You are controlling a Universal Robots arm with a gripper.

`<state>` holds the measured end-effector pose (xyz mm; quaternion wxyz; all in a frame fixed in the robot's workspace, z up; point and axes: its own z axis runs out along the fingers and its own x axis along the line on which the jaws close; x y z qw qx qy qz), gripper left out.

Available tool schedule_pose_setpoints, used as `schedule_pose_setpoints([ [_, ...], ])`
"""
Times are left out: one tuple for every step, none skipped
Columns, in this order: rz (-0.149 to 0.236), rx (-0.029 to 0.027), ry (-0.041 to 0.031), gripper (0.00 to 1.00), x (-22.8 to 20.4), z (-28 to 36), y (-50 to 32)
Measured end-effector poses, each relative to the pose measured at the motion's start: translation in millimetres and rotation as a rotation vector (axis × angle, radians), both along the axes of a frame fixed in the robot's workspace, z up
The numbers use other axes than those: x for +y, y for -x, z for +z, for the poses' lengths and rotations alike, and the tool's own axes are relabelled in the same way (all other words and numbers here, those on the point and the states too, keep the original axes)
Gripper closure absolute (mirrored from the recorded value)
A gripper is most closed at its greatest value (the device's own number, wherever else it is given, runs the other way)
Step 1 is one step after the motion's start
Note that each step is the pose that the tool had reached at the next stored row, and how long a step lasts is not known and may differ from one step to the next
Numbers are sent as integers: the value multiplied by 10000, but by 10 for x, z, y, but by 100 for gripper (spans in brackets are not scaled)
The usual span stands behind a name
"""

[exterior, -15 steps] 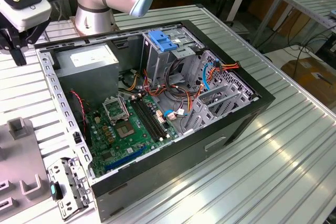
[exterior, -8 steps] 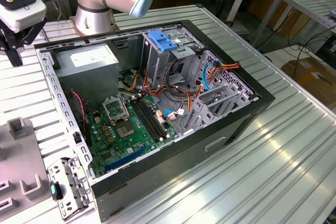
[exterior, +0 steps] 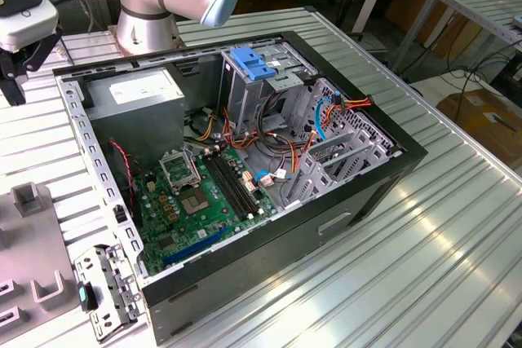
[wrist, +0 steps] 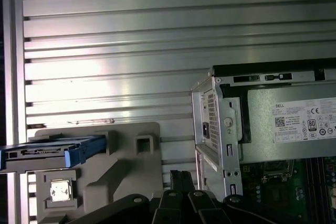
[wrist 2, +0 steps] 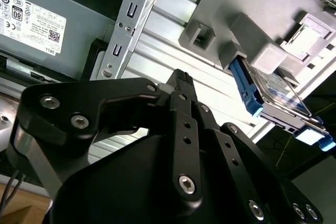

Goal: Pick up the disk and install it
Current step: 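Reach for the disk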

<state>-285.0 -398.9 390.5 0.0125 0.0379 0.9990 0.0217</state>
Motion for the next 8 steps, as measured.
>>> schedule_pose_setpoints([
  [1,0,0,89,0,0,2],
  [2,0,0,89,0,0,2],
  [1,0,0,89,0,0,3],
  [0,0,-1,89,0,0,4],
  [0,0,0,89,0,0,4],
  [0,0,0,89,0,0,4],
  [1,0,0,89,0,0,4],
  [1,0,0,89,0,0,4],
])
